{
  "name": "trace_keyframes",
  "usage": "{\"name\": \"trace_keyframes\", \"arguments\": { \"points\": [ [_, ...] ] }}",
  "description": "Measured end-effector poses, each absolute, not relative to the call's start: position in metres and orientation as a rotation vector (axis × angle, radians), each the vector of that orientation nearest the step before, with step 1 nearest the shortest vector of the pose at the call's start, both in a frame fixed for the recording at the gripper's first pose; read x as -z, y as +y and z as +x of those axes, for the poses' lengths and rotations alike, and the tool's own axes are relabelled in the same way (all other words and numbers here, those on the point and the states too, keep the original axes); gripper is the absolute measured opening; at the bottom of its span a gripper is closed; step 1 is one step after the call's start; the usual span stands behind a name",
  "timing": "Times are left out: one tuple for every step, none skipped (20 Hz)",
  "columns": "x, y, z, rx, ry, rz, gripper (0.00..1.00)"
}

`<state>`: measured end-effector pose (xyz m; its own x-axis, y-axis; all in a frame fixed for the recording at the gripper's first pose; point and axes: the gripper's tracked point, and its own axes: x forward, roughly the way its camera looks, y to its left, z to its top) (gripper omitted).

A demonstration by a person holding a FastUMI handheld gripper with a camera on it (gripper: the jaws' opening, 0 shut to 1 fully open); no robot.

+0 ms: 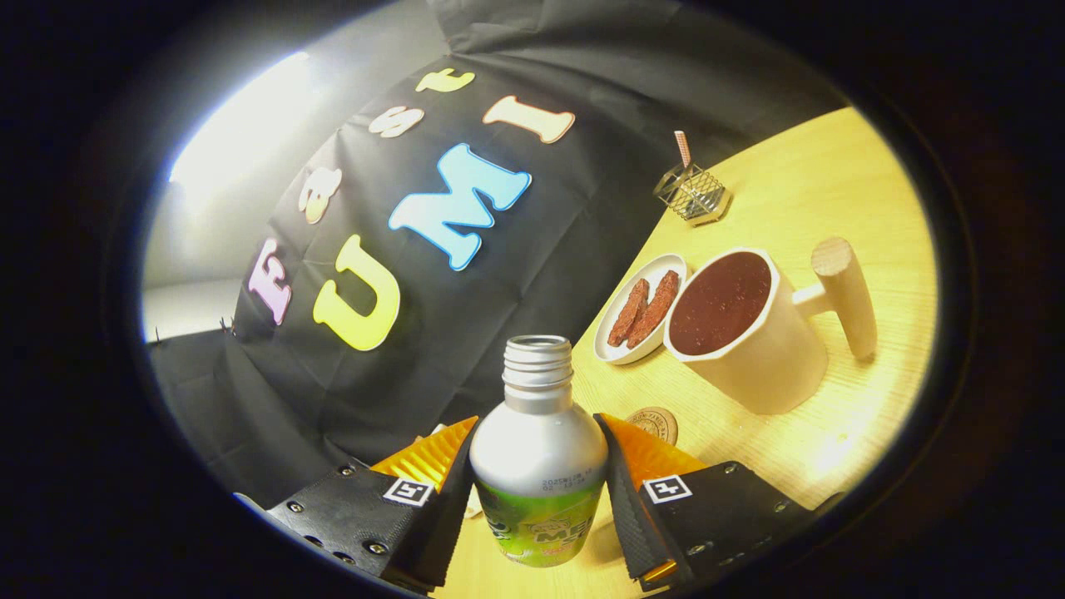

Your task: Take the bottle from table, then pour the juice into the cup, finally place the bottle on the coaster

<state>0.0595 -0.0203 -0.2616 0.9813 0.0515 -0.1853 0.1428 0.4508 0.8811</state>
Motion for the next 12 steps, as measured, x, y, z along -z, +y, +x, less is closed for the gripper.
{"name": "trace_keyframes", "arguments": {
  "points": [
    [0.261,-0.021,0.060,0.058,0.193,1.132,0.76],
    [0.261,-0.023,0.060,0.059,0.190,1.161,0.76],
    [0.260,-0.024,0.060,0.061,0.184,1.189,0.76],
    [0.260,-0.028,0.062,0.064,0.177,1.217,0.76],
    [0.259,-0.030,0.061,0.066,0.168,1.246,0.76],
    [0.260,-0.032,0.062,0.067,0.166,1.273,0.76],
    [0.260,-0.033,0.063,0.073,0.162,1.294,0.76],
    [0.259,-0.035,0.064,0.074,0.153,1.317,0.76],
    [0.258,-0.035,0.063,0.072,0.145,1.341,0.76],
    [0.258,-0.037,0.064,0.074,0.138,1.367,0.76],
    [0.257,-0.039,0.064,0.075,0.130,1.390,0.76],
    [0.256,-0.041,0.063,0.074,0.121,1.411,0.76]
  ]
}}
